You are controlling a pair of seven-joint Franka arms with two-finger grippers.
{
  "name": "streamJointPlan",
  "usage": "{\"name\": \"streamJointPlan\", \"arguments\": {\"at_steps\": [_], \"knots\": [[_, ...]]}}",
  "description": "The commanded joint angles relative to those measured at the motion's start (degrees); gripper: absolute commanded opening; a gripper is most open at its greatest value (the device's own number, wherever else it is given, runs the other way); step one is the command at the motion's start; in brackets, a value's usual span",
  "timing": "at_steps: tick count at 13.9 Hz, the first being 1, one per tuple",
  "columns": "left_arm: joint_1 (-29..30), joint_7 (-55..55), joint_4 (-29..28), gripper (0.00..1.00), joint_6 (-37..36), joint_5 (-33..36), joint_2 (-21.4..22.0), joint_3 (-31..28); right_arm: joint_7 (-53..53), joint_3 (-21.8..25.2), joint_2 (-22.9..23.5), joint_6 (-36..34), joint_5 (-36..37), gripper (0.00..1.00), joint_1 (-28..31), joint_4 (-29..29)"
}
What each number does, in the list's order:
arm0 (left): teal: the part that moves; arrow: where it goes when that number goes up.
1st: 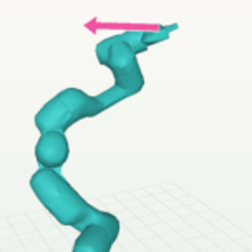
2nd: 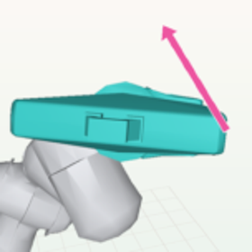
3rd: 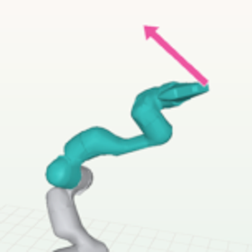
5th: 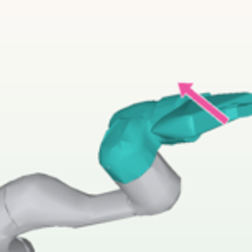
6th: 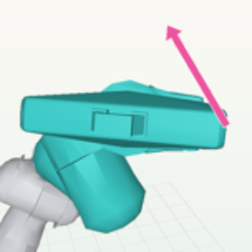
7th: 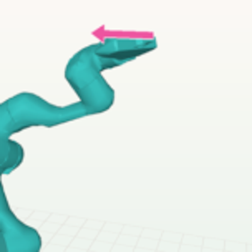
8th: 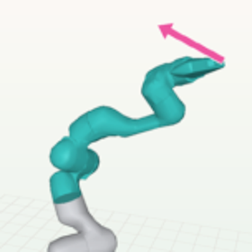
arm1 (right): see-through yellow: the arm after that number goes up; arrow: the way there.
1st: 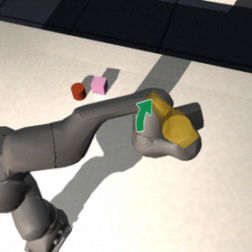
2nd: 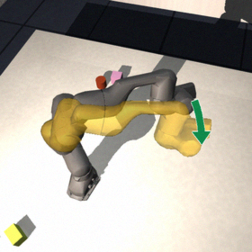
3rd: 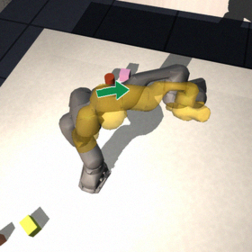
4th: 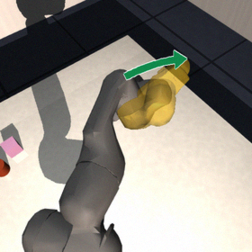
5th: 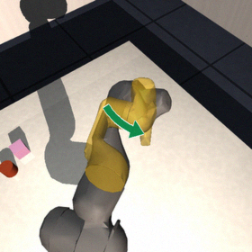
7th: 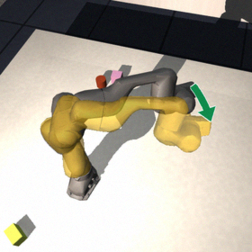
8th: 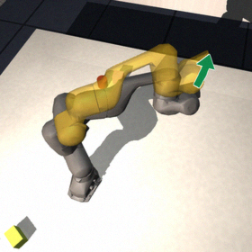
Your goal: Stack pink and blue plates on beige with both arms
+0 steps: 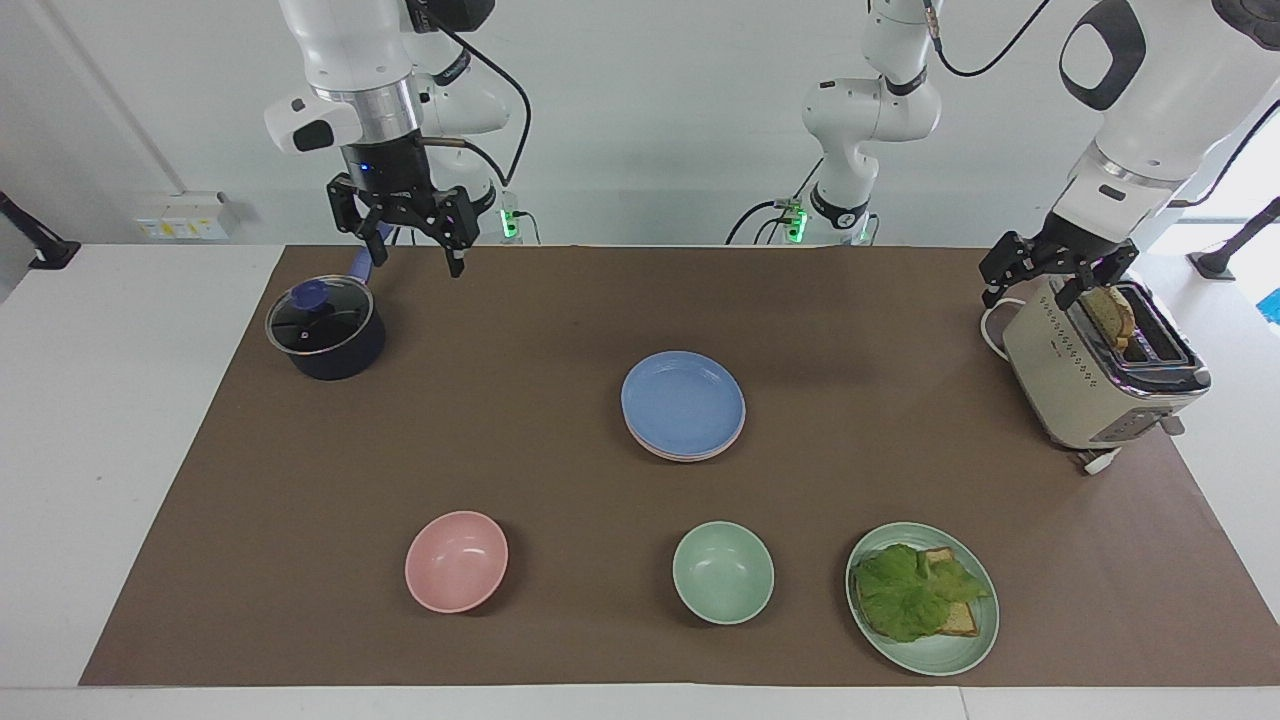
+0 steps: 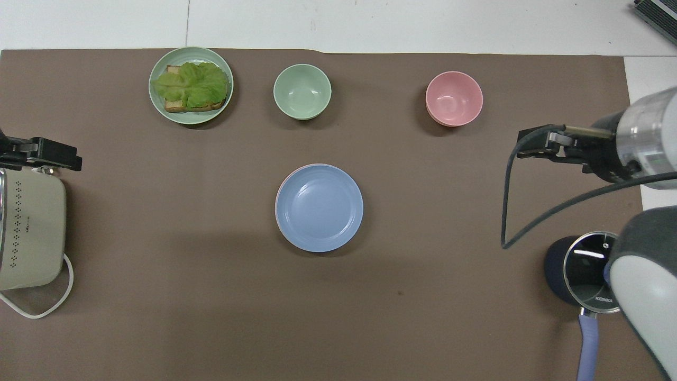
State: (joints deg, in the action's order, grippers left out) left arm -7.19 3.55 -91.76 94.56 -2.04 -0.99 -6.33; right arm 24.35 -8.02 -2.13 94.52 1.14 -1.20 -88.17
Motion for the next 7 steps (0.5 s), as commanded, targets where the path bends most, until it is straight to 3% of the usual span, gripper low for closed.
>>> {"name": "streamJointPlan", "arguments": {"at_steps": [1, 7], "knots": [[0.6, 0.2, 0.2, 1.0, -0.9, 1.0, 0.1, 0.5, 0.7, 2.7, -2.2, -2.8, -3.2, 1.0, 1.9, 0.1], [0.6, 0.1, 0.2, 1.0, -0.9, 1.0, 0.1, 0.5, -5.9, 11.1, -4.7, -6.6, -2.7, 1.0, 2.0, -0.8]]}}
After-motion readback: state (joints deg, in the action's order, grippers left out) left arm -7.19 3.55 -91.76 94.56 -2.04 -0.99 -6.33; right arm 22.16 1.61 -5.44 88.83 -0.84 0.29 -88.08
